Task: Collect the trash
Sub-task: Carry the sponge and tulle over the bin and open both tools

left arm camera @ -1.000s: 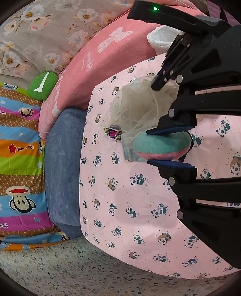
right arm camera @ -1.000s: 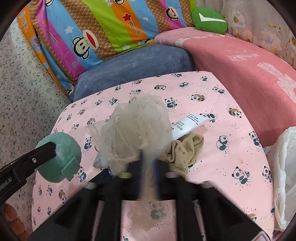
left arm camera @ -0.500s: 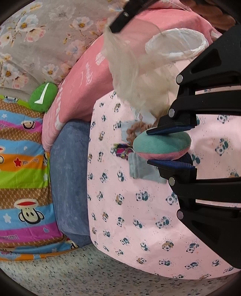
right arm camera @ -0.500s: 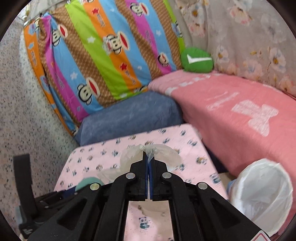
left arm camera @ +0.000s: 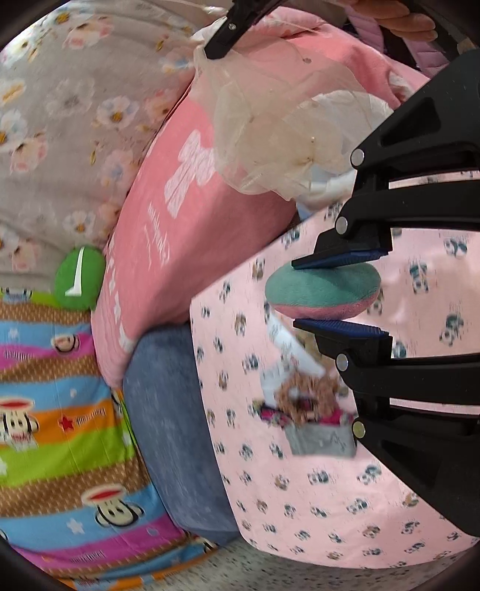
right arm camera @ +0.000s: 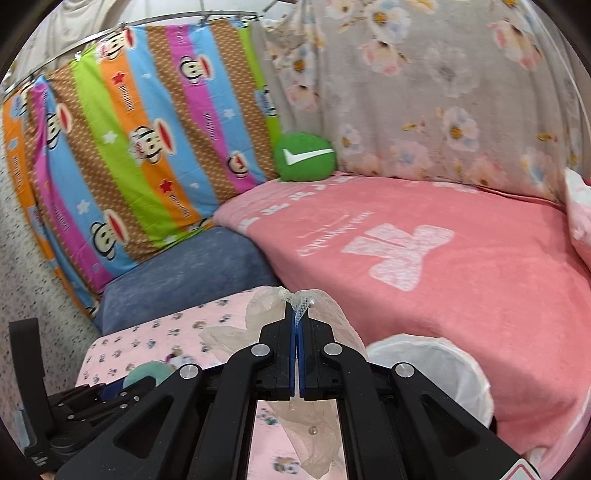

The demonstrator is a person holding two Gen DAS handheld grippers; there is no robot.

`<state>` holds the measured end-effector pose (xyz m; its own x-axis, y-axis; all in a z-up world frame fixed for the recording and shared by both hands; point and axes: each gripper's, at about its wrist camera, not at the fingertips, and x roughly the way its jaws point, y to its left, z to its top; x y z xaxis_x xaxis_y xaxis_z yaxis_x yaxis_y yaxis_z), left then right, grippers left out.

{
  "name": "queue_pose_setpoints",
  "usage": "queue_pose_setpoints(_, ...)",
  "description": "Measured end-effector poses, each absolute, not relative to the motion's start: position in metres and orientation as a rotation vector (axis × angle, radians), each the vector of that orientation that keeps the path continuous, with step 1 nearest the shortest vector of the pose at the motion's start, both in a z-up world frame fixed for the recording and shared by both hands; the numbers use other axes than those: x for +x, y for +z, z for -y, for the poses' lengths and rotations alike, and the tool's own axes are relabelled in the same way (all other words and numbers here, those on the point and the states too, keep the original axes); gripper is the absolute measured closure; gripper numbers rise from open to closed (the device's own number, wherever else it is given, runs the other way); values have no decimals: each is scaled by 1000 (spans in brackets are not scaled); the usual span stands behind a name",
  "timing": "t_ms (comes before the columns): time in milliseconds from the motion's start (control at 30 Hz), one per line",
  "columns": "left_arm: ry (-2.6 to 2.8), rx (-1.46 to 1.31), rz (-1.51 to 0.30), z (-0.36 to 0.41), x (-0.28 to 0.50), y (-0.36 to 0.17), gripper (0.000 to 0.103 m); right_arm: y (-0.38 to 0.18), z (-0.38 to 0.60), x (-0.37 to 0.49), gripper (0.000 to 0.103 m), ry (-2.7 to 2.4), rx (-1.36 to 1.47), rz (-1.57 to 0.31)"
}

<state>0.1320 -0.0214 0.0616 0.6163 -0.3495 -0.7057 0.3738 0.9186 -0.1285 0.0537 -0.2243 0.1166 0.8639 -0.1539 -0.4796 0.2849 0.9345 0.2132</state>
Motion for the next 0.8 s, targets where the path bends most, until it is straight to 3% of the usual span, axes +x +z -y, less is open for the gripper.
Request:
queue_pose_setpoints(667,-653,205,-868,175,102,32,78,44,324,8,102,-448,397,-580)
queue_pose_setpoints(800,-681,214,-880,194,99,28,75,39,330,4,95,-461,412,-590)
